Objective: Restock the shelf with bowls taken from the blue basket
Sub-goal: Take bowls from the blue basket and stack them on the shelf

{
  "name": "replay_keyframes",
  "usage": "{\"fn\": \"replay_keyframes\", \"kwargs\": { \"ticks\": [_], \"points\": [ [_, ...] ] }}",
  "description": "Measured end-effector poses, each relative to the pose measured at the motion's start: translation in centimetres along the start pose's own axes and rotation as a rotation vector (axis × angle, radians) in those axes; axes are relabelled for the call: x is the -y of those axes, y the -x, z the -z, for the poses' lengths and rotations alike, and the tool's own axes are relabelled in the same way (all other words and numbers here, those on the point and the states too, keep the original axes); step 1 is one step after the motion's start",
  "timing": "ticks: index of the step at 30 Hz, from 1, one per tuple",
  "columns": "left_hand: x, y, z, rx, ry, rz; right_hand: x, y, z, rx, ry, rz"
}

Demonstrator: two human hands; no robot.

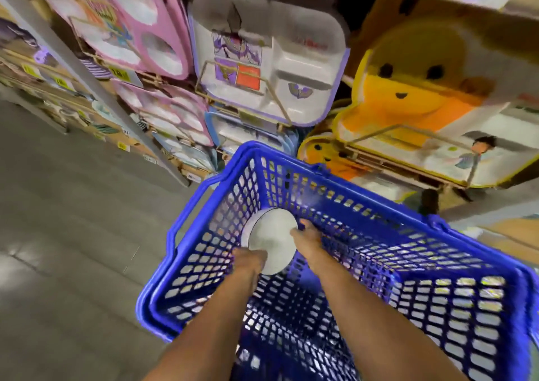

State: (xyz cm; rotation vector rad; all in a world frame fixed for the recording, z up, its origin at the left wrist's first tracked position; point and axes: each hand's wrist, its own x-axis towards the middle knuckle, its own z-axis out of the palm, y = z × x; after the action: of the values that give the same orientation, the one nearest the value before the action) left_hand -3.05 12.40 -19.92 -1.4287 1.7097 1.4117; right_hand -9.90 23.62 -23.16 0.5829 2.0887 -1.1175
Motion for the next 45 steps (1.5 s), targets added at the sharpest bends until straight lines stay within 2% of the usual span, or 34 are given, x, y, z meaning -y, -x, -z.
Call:
{"fn": "replay_keyframes", "kwargs": {
  "ticks": [5, 13, 16, 19, 24, 29, 33, 38, 43, 45],
  "points": [
    [-0.1, -2.4, -0.1, -0.1, -0.106, -0.05, 0.0, -2.2, -0.9, 0.01, 0.068, 0.094],
    [-1.7, 0.8, 2.5, -0.129, -0.212, -0.124, 0.9, -0.4, 1.4, 0.077, 0.032, 0.048],
    [-2.8, 3.8, 3.4, -0.194, -0.232, -0.228, 2.1, 2.5, 3.6, 0.095, 0.025, 0.051],
    [-4.1, 6.8, 4.3, -0.289, -0.375, -0.322, 3.1, 5.5, 5.3, 0.066, 0.084, 0.113],
    [-5.4, 12.2, 5.3, -0.297, -0.231, -0.467, 5.3, 11.0, 8.4, 0.037, 0.125, 0.15],
    [-7.2, 17.1, 6.9, -0.134, 0.108, -0.595, 7.9, 17.3, 12.3, 0.117, -0.042, 0.185],
    [-9.6, 21.0, 8.4, -0.013, 0.199, -0.717, 9.6, 22.9, 15.3, 0.101, -0.189, 0.246],
    [-11.8, 27.8, 9.6, 0.12, 0.241, -0.847, 9.7, 29.8, 19.8, -0.028, -0.297, 0.407],
    [-13.0, 35.5, 9.1, 0.274, 0.236, -0.993, 9.0, 34.8, 23.4, -0.279, -0.438, 0.564],
    [-13.0, 38.3, 8.3, 0.356, 0.205, -0.99, 8.3, 36.9, 24.5, -0.287, -0.543, 0.638]
  ]
}}
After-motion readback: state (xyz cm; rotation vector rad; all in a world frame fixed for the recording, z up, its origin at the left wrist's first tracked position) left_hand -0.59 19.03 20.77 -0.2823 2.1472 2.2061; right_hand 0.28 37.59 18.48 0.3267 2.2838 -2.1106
